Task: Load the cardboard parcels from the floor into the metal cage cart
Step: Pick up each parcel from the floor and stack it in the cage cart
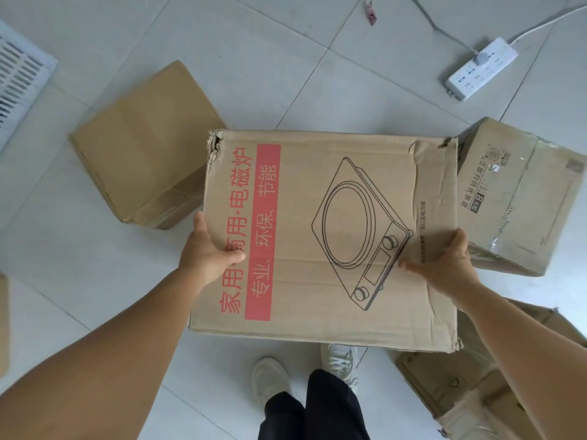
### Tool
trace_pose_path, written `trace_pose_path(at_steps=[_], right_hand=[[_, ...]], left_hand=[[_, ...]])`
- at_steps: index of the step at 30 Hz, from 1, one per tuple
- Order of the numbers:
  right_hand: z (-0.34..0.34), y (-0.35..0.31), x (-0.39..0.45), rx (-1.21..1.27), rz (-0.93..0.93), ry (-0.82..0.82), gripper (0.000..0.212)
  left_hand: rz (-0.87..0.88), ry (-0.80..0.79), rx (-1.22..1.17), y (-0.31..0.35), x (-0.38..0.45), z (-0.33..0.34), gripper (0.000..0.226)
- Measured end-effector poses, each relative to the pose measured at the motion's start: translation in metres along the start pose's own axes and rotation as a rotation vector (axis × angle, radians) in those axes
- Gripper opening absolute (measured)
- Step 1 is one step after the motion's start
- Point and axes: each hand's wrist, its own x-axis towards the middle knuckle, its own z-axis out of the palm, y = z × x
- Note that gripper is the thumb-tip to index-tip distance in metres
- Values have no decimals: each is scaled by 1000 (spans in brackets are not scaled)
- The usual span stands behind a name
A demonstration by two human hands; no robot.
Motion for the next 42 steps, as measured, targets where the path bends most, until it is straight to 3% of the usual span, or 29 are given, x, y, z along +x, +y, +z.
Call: trace_pose_path(at_steps=[7, 14, 19, 28, 31, 35, 39, 42], right_hand=[[-7, -5, -18, 70, -58, 36, 112], [-42, -52, -74, 78, -175, 84, 116], [-74, -105, -131, 116, -291, 91, 121], [-110, -211, -255, 119, -528, 108, 125], [-109, -246, -295, 100, -605, 107, 123], [-103, -291, -346, 78, -709, 72, 126], [-99, -334, -394, 43, -812, 18, 125], [-92, -360, -427, 48, -914, -43, 125]], left_hand=[[29, 23, -63, -1, -20, -18, 71], [65, 96, -98, 16, -70, -86, 105], [86, 176, -154, 27, -123, -153, 109], [159, 337, -336, 25, -222, -282, 72], [170, 413, -400, 16, -258, -324, 79], [155, 523, -457, -3, -305, -371, 60], [135, 635, -534, -29, -348, -406, 75], [115, 742, -589, -50, -381, -423, 62]])
